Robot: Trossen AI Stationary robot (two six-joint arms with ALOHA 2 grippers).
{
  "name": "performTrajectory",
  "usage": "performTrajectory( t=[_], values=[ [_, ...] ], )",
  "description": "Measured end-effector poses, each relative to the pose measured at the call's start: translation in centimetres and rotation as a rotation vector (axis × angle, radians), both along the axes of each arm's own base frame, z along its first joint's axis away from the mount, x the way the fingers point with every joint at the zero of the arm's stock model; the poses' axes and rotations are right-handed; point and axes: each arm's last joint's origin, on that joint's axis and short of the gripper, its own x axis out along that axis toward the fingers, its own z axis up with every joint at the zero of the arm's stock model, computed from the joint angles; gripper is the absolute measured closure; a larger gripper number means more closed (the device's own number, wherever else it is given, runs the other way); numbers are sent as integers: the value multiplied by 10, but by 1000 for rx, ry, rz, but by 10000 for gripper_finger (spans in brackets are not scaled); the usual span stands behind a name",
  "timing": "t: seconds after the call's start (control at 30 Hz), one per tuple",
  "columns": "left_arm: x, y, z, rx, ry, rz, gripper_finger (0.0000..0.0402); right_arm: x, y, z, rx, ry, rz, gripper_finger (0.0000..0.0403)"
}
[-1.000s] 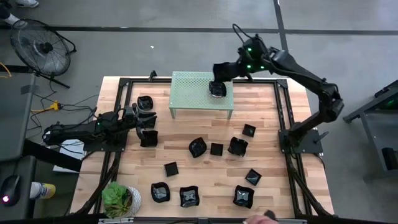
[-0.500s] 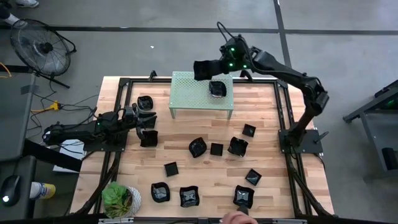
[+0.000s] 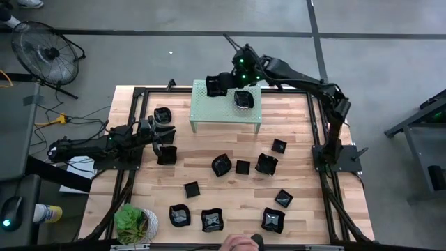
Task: Pick & Place Mini shaped plates
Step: Put the wave square shaped plate on the shelf
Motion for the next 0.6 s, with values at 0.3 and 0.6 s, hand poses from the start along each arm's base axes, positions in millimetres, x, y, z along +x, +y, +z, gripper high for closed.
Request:
performTrajectory(
  t=[0.3,0.6],
  values=[
    [0,0,0,0,-1,0,316,-1,7,-18,67,101,-46,403],
    [0,0,0,0,0,1,316,1,10,-31,194,76,-90,403]
  ],
)
